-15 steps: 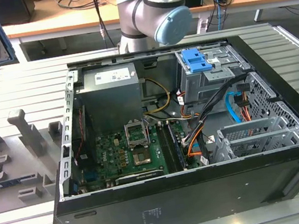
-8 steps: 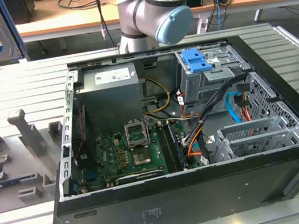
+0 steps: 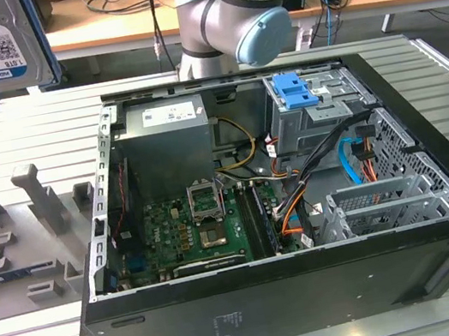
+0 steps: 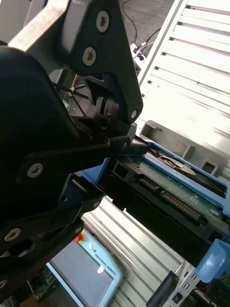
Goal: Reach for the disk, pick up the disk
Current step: 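Pick up the disk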
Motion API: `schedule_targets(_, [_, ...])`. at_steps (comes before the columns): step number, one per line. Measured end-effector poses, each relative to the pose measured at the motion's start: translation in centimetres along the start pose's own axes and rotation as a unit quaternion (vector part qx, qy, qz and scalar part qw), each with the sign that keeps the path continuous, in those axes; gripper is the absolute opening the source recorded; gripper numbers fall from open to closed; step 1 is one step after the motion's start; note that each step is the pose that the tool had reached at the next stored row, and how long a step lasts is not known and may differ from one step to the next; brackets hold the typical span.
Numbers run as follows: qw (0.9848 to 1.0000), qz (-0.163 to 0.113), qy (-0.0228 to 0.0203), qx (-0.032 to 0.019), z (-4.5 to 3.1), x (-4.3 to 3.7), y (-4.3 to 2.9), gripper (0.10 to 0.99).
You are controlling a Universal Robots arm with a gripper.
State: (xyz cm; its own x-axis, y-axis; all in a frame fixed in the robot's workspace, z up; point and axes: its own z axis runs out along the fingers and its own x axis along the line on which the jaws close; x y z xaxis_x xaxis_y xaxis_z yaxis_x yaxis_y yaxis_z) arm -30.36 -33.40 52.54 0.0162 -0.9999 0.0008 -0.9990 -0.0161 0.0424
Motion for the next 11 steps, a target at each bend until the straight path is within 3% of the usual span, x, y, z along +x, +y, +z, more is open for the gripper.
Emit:
schedule_targets(2, [1.0000,0.000,0.0000,0.0000,-0.05,0.02,-1.16,0.369])
schedule_targets(11, [1.0000,0.000,0.0000,-0.0002,-0.21,0.05,-4.95,0.369])
